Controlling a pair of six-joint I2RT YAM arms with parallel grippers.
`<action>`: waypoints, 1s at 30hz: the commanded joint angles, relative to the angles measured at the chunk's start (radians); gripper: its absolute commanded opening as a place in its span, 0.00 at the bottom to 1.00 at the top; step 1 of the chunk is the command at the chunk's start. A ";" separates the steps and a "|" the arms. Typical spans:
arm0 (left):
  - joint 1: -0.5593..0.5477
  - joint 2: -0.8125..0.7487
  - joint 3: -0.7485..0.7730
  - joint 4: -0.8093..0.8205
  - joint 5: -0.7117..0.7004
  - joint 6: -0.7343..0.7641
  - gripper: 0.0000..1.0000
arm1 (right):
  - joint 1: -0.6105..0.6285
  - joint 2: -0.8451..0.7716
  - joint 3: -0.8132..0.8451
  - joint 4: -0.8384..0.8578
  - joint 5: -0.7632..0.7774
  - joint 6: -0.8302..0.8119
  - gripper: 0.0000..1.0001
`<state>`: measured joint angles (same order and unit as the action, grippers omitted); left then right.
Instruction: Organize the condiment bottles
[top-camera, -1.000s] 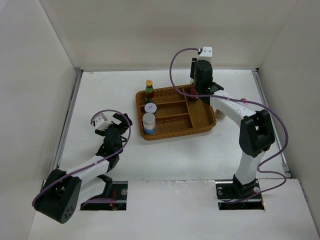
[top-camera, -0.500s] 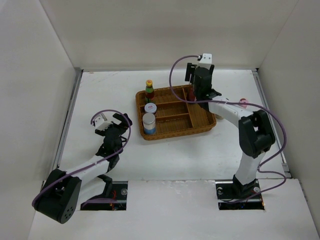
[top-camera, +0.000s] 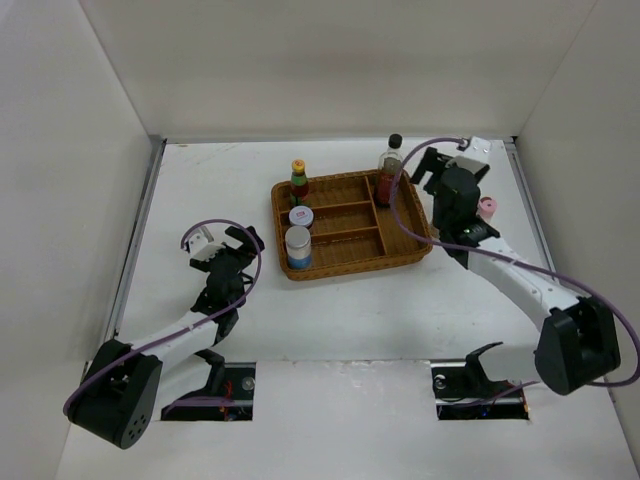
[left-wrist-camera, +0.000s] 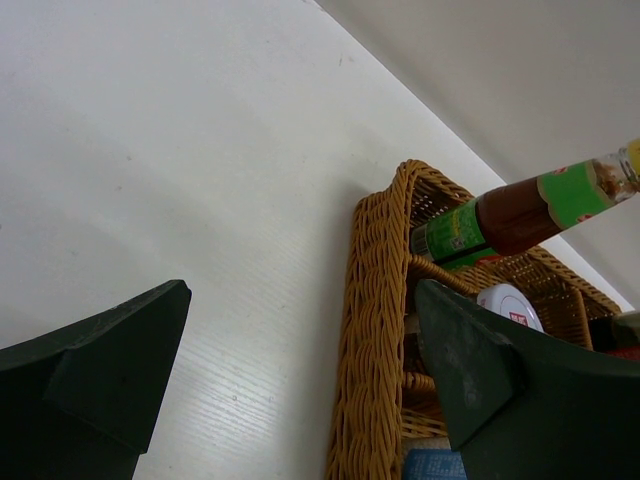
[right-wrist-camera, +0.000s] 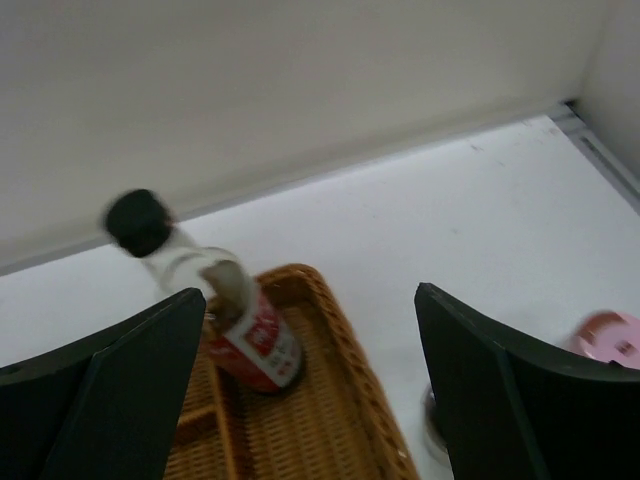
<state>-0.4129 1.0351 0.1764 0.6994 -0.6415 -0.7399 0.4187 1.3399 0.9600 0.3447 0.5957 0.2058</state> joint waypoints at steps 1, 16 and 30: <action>0.004 -0.010 0.015 0.041 0.017 -0.006 1.00 | -0.085 -0.045 -0.087 -0.136 0.064 0.124 0.93; 0.001 0.003 0.021 0.041 0.028 -0.006 1.00 | -0.186 0.152 -0.060 -0.250 -0.051 0.190 0.96; -0.002 0.011 0.025 0.043 0.028 -0.006 1.00 | -0.206 0.090 -0.063 -0.164 0.033 0.156 0.60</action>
<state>-0.4129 1.0447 0.1764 0.6994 -0.6197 -0.7403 0.2142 1.5303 0.8783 0.0826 0.5606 0.3801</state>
